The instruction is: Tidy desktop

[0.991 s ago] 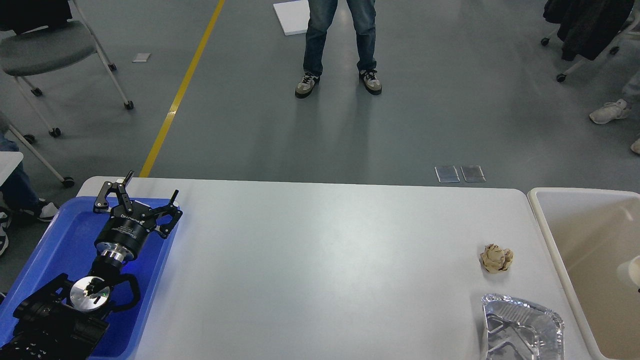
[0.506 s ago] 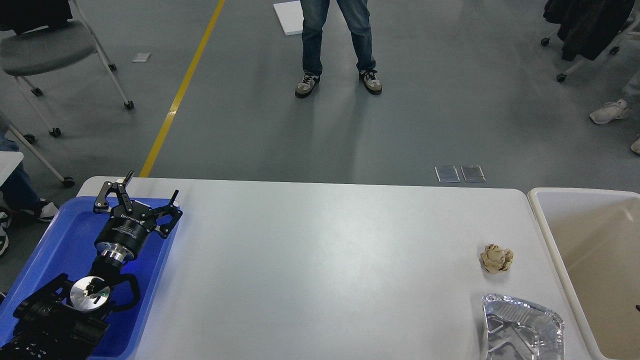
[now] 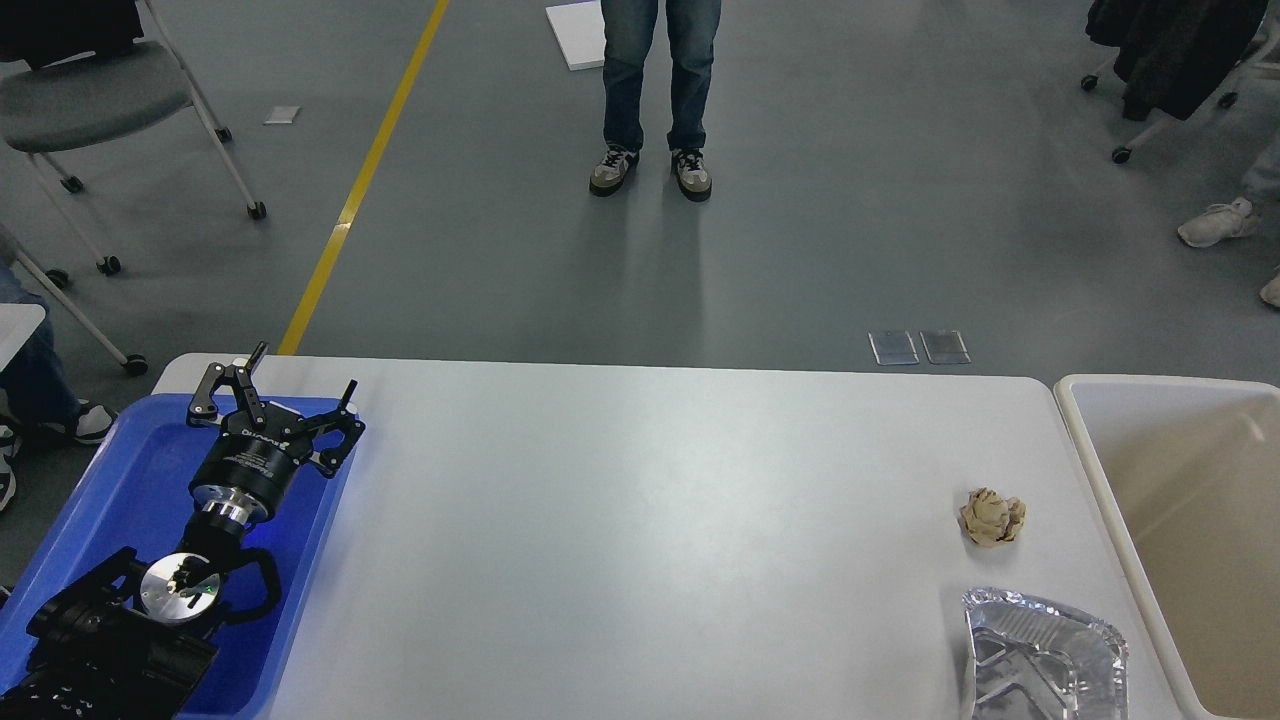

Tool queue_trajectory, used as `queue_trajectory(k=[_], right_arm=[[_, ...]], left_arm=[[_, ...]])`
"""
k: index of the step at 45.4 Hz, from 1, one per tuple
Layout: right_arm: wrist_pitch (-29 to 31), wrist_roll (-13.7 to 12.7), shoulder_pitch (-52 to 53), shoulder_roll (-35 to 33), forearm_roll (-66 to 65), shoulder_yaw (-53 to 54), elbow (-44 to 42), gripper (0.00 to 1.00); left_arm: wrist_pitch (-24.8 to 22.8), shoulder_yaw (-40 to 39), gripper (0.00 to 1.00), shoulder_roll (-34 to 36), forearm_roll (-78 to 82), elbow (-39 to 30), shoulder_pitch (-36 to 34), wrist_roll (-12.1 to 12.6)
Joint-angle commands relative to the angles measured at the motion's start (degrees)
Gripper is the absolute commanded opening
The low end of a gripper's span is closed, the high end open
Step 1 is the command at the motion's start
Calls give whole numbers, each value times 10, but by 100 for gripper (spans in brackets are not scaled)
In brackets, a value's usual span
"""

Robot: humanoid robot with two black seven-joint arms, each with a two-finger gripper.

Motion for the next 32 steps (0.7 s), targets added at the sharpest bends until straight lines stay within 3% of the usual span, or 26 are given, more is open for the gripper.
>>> queue_trajectory(k=[1,3,9,17,23,32], right_arm=[[26,-1,50,-45,-2,45,28,100],[25,-1,57,-66,-2,45,59,100],[15,-1,86,-194,-24,48,276,100],[-21,-1,175,-305,-205,21,481,100],[-21,-1,246,-356,-280,-41,574,100],[-14,-8,357,-359,-350,-183,652,100]], left_arm=[[0,0,100,0,-1,0,0,-1],[0,0,100,0,-1,0,0,-1],[0,0,100,0,-1,0,0,-1],[0,0,100,0,0,0,-1,0],[0,0,100,0,0,0,-1,1],[0,0,100,0,0,0,-1,1]])
